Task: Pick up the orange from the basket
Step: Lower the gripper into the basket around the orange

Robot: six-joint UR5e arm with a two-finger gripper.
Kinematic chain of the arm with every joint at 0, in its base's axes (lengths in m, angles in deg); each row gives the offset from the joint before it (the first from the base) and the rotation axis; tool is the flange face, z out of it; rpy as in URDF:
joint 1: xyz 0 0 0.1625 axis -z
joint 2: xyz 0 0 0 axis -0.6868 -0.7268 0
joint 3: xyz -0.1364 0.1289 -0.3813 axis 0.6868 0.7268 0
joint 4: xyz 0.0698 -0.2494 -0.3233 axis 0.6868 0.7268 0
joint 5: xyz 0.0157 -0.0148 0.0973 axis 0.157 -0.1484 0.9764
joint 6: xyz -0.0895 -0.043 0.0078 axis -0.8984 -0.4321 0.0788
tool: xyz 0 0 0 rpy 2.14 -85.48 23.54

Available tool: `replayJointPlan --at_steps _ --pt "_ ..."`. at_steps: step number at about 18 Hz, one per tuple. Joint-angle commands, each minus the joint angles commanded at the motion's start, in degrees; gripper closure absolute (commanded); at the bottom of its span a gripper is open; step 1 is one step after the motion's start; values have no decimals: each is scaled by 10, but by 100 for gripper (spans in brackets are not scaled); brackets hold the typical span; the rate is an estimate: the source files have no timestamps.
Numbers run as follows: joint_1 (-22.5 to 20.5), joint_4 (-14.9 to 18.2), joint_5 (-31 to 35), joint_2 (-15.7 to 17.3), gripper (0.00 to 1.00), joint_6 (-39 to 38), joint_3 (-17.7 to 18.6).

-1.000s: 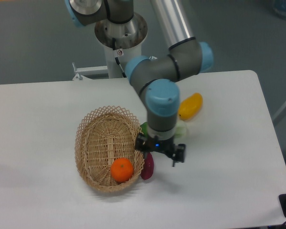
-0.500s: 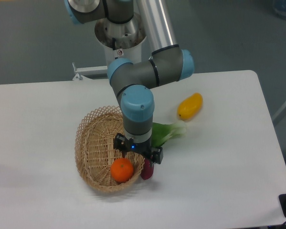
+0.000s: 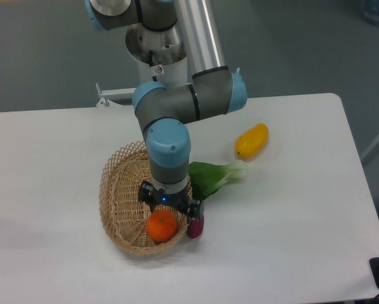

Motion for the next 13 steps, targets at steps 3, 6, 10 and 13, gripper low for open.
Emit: replayJointPlan --at_steps 3,6,10,13 --pt "8 -17 0 -13 0 -9 -1" --pt "15 -18 -2 -16 0 -11 1" --pt "17 -18 -1 -25 0 -11 0" --pt "19 -18 3 -28 0 -13 0"
